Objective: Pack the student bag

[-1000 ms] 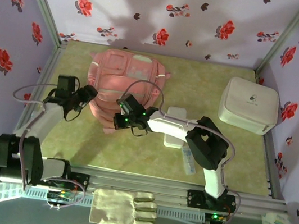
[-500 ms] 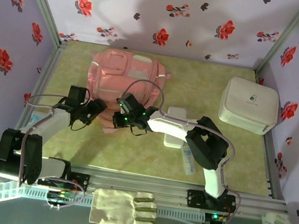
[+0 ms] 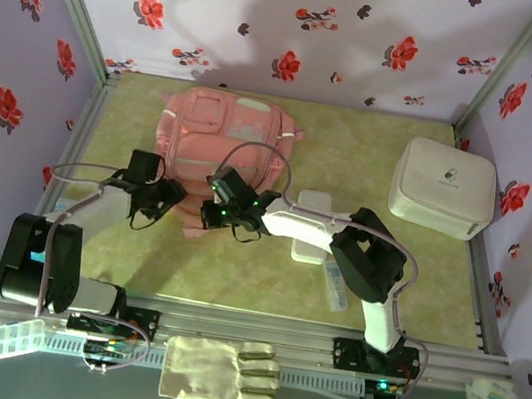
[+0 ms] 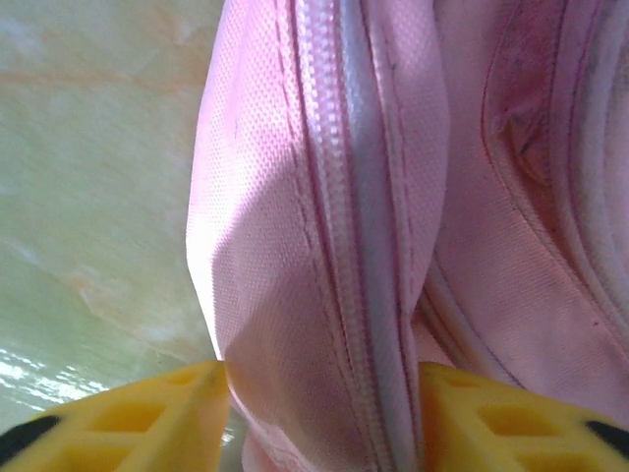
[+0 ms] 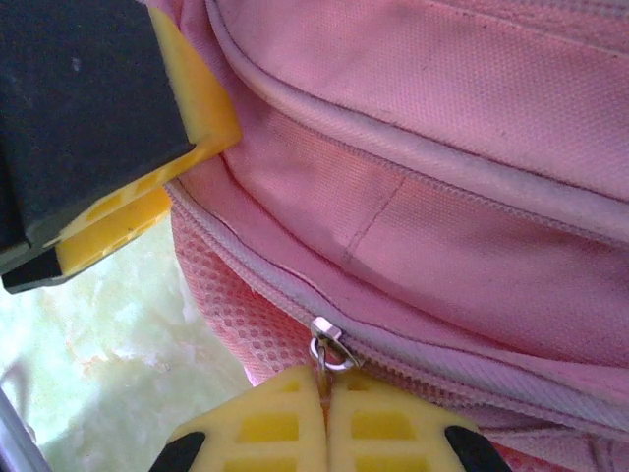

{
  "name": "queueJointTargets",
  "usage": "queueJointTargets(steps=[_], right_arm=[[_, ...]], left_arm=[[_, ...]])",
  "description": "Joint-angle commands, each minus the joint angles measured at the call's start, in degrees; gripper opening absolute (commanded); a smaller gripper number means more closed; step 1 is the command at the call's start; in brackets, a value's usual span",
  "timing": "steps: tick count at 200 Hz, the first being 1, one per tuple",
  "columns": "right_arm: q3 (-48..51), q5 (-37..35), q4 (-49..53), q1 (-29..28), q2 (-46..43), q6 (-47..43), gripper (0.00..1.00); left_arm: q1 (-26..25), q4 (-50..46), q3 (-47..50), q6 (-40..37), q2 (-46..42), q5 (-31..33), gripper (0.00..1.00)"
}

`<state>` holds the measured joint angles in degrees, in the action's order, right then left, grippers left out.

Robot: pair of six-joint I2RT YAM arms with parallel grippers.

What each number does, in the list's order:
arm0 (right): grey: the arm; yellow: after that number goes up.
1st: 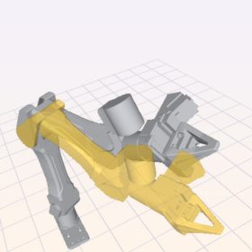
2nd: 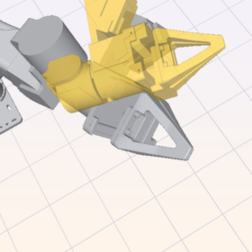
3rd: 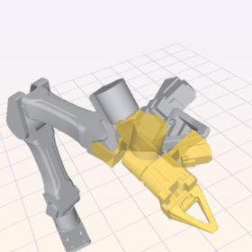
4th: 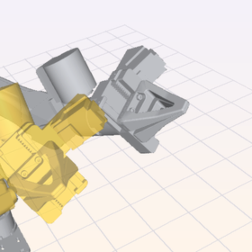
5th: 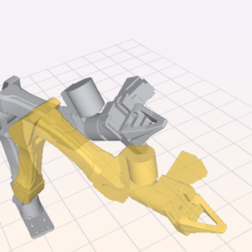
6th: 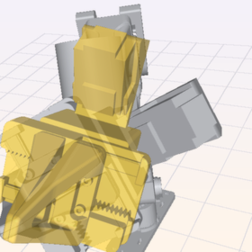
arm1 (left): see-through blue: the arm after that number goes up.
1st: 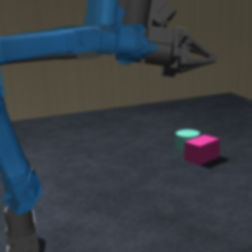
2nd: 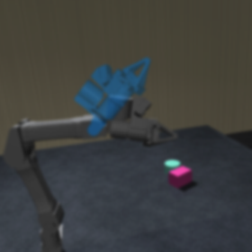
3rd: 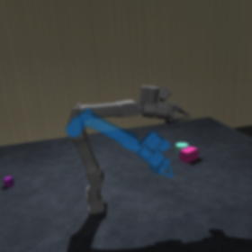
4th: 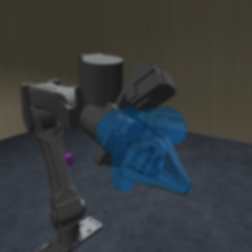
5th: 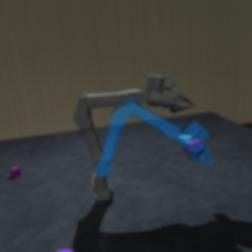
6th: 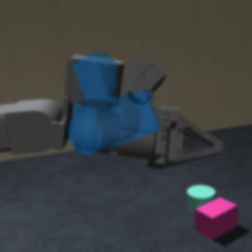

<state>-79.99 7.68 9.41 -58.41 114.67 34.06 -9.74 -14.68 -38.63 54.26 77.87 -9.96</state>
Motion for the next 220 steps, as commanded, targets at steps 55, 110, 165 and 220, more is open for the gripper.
queueJointTargets(steps=[55, 110, 165, 220], right_arm=[[4.6, -23.6, 12.5, -0.4, -7.1, 2.6, 0.01], [9.0, -34.6, 13.8, 0.7, -10.1, 5.9, 0.01], [10.7, -24.3, 4.7, 4.3, -12.0, 3.9, 0.01], [12.9, -12.2, -5.4, 4.5, -14.8, -3.1, 0.01]], left_arm=[[-0.5, -4.5, 0.4, -1.3, -4.7, 13.5, 0.18], [-0.5, -5.0, 0.7, -1.9, -4.6, 13.5, 0.13], [-0.6, -9.3, -3.5, -9.8, -7.8, 12.0, 0.25], [-6.2, -12.6, -9.3, -24.4, -10.8, 7.6, 0.61]])
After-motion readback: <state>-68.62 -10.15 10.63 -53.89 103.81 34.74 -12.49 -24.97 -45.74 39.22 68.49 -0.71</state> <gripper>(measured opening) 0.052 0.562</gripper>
